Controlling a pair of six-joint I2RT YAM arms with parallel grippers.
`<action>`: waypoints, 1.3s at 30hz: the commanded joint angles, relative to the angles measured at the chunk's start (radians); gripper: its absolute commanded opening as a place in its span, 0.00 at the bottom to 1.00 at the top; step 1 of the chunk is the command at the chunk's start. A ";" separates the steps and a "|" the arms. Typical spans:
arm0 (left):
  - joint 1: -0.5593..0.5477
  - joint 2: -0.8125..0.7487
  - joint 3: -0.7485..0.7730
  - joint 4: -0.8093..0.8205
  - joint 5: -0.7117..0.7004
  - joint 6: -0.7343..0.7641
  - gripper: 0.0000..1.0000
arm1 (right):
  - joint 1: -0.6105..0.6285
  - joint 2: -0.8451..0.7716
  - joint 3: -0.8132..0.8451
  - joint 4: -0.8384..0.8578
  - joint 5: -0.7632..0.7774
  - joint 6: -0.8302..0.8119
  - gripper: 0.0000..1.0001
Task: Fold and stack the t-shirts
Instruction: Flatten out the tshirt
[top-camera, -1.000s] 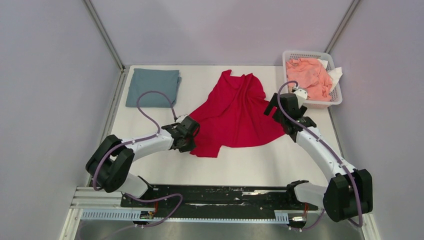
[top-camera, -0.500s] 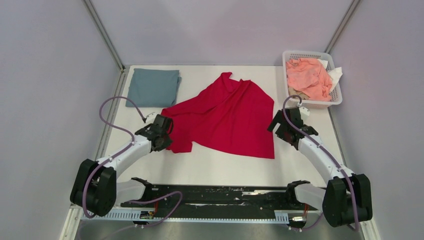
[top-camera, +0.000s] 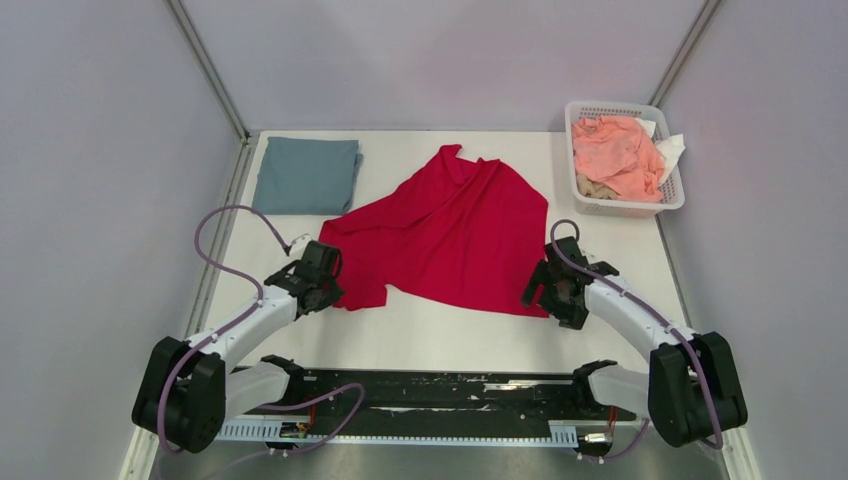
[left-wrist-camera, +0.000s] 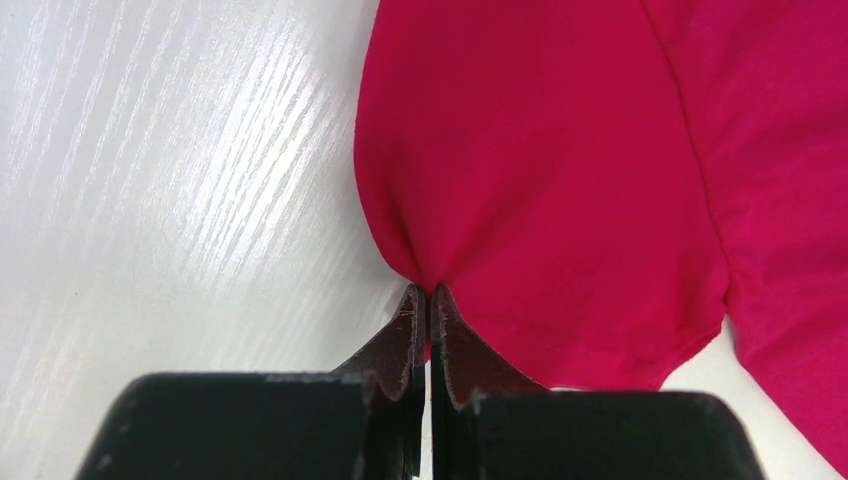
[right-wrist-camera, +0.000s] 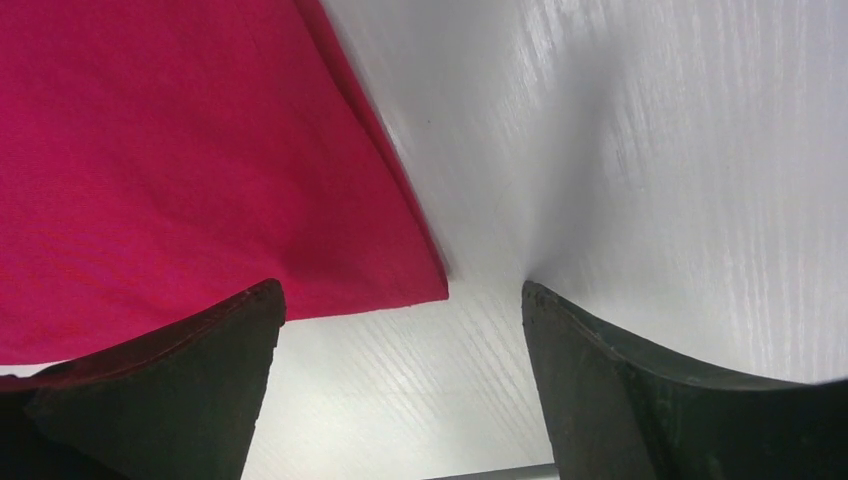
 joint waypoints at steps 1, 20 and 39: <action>0.004 -0.014 0.000 0.042 0.003 0.010 0.00 | 0.047 0.022 0.037 -0.054 0.080 0.077 0.87; 0.004 -0.034 -0.017 0.055 0.017 0.015 0.00 | 0.140 0.195 0.081 -0.046 0.174 0.160 0.48; 0.005 0.044 0.087 0.090 0.032 0.035 0.00 | 0.141 0.223 0.263 0.086 0.298 0.026 0.00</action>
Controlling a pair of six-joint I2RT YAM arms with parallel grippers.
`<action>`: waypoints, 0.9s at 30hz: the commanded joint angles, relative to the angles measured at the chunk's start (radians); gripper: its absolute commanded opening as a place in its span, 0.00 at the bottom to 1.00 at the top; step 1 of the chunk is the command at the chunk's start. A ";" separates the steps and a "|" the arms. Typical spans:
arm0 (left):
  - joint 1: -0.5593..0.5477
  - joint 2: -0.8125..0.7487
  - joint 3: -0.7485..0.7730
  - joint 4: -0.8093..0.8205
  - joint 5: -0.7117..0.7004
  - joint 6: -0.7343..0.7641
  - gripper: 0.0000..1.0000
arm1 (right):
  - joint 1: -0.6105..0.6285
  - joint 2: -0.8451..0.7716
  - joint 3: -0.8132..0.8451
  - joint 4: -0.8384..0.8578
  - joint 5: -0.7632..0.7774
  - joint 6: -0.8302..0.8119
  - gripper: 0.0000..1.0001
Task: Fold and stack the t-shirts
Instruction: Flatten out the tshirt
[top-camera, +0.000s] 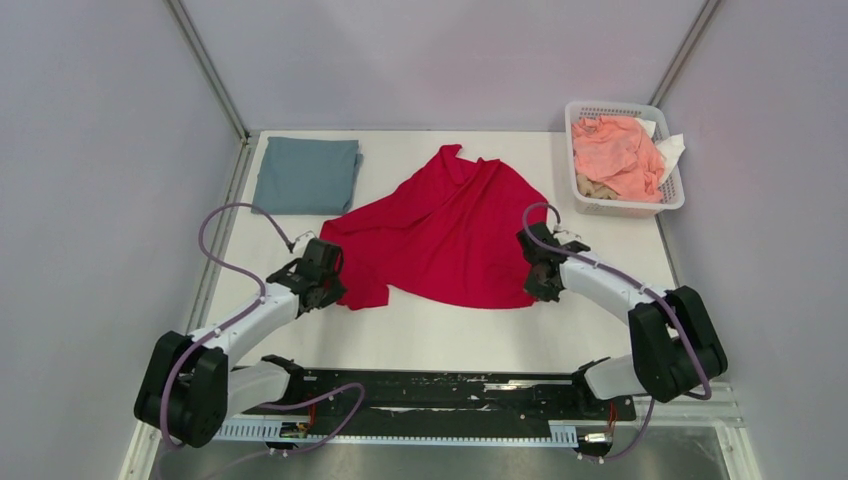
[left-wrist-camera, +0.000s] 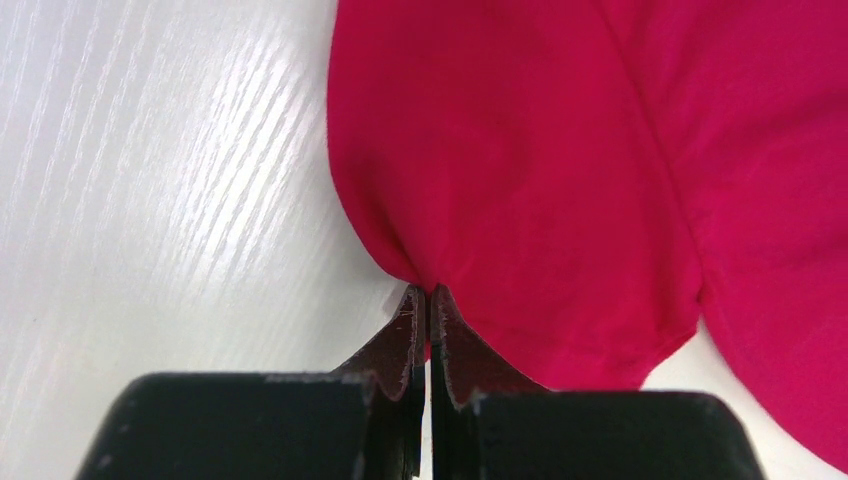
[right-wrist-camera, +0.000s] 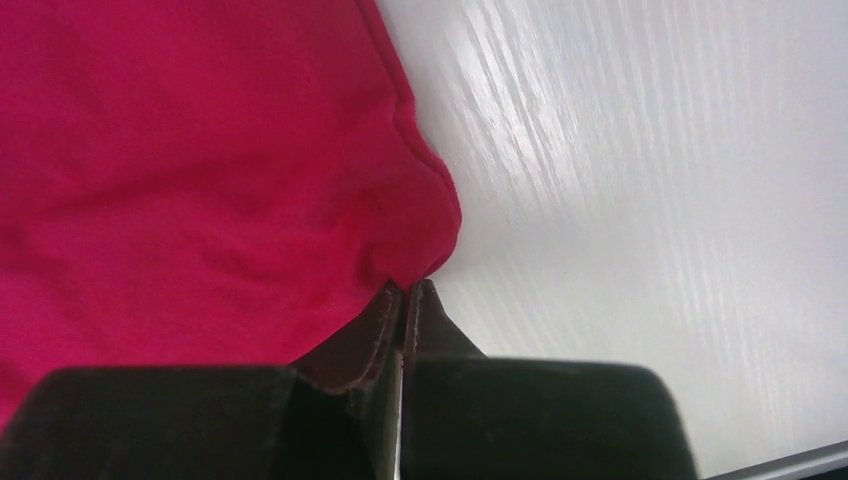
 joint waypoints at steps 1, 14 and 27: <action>0.004 0.037 0.132 0.037 -0.002 0.021 0.00 | -0.007 0.016 0.176 0.075 0.097 -0.104 0.00; 0.004 -0.064 0.531 -0.059 -0.045 0.095 0.00 | -0.095 -0.182 0.556 0.164 0.105 -0.300 0.00; 0.004 -0.329 0.953 -0.071 0.017 0.283 0.00 | -0.109 -0.525 0.788 0.189 0.057 -0.452 0.00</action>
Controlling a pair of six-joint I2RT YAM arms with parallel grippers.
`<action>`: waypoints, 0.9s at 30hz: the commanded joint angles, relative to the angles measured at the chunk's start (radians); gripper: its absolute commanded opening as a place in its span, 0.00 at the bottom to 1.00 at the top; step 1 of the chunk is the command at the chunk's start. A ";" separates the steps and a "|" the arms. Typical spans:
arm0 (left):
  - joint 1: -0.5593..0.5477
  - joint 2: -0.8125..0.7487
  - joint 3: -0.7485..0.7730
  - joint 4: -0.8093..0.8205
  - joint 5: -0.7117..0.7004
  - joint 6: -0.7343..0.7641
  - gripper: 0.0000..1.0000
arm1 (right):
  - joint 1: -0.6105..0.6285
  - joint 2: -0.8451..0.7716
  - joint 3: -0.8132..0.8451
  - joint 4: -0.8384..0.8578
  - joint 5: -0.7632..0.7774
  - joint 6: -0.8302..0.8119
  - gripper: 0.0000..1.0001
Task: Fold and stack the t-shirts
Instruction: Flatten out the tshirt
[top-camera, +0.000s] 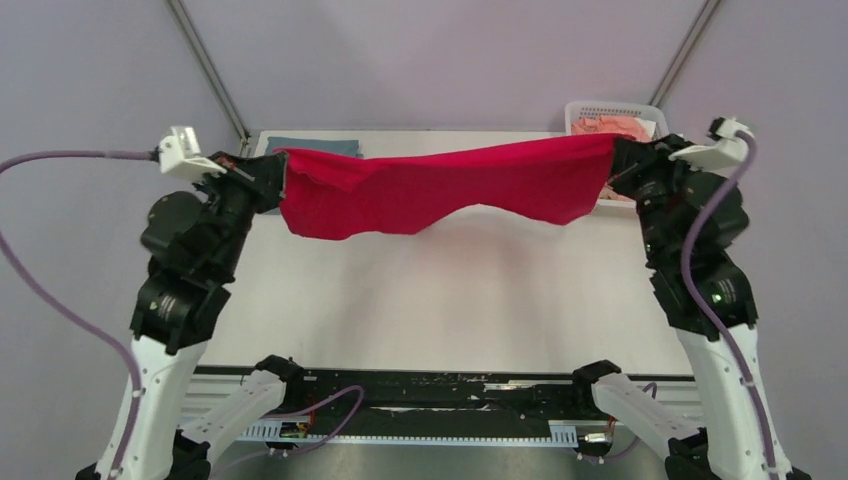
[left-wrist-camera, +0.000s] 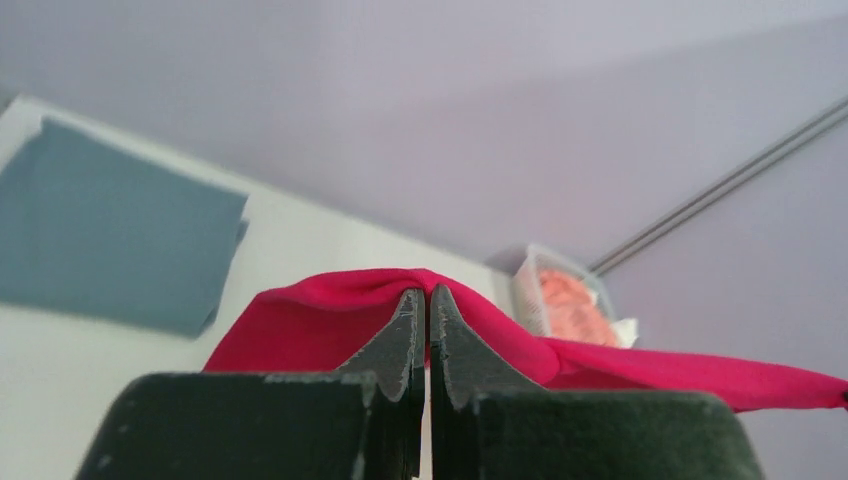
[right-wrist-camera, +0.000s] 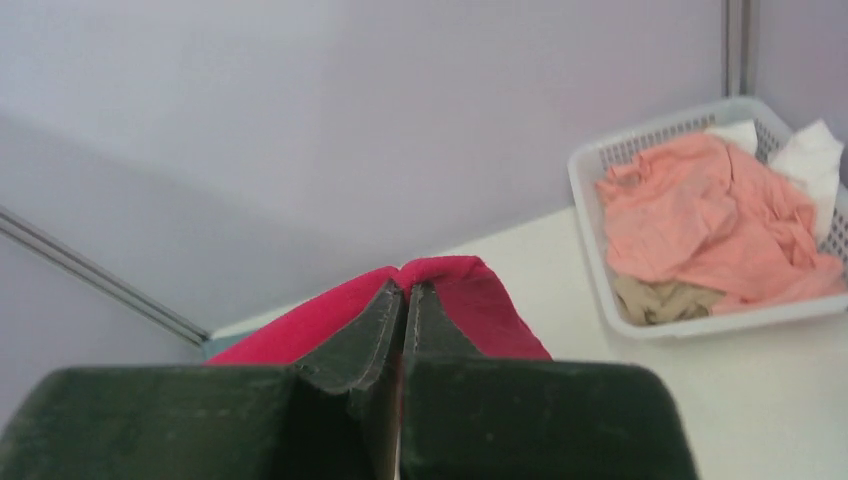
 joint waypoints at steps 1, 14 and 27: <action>0.004 -0.026 0.205 0.005 0.077 0.104 0.00 | -0.004 -0.066 0.113 0.044 -0.039 -0.070 0.00; 0.004 -0.029 0.643 -0.097 0.335 0.209 0.00 | -0.004 -0.168 0.317 -0.110 -0.332 -0.057 0.00; 0.004 -0.134 0.555 -0.096 0.344 0.216 0.00 | -0.004 -0.258 0.260 -0.132 -0.364 0.030 0.00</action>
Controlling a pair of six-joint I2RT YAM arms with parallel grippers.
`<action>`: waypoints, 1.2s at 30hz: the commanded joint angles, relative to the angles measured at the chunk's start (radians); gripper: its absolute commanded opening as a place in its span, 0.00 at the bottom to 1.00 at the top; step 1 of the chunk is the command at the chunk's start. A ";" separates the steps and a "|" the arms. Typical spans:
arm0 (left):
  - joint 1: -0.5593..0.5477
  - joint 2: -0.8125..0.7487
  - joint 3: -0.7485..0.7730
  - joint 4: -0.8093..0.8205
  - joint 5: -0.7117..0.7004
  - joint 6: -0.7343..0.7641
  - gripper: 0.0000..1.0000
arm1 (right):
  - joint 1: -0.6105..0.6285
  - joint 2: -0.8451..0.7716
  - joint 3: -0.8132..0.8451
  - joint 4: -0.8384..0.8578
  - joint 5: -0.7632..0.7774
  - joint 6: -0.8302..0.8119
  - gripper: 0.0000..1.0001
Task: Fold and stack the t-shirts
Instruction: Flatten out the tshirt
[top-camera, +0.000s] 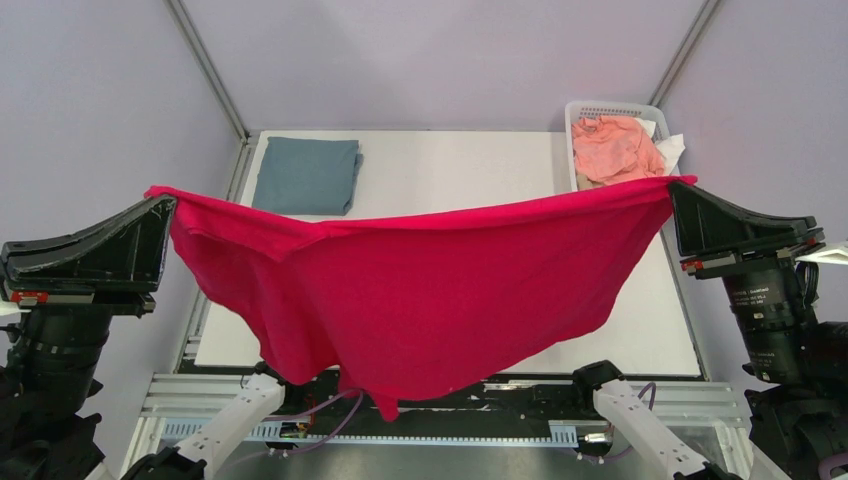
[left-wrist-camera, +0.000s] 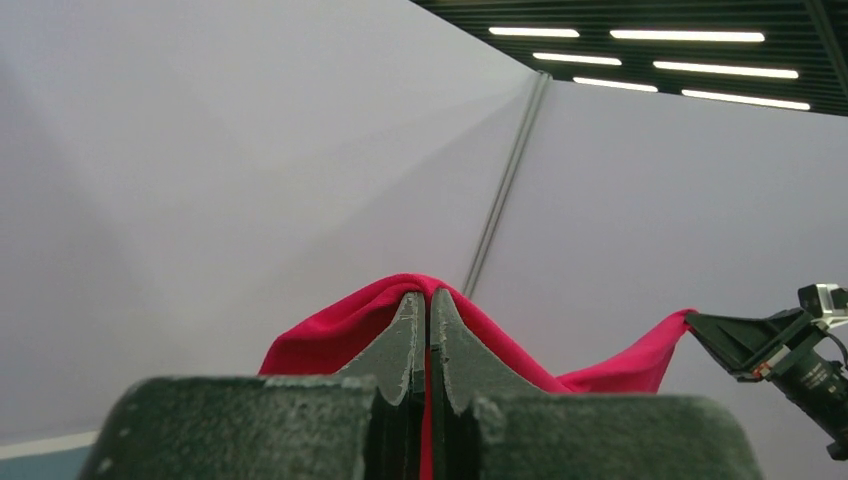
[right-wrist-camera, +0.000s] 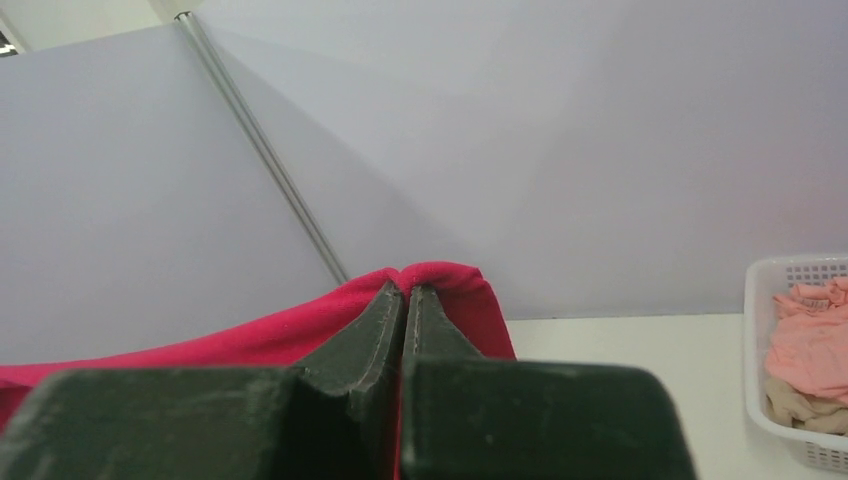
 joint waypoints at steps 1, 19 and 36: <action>0.003 -0.014 -0.062 0.030 -0.024 0.023 0.00 | -0.003 -0.011 -0.038 0.004 0.003 0.034 0.00; 0.004 0.321 -0.612 0.318 -0.515 -0.034 0.00 | -0.015 0.269 -0.496 0.122 0.524 0.172 0.00; 0.101 1.025 -0.332 0.352 -0.385 -0.006 0.00 | -0.211 0.745 -0.514 0.383 0.318 0.191 0.00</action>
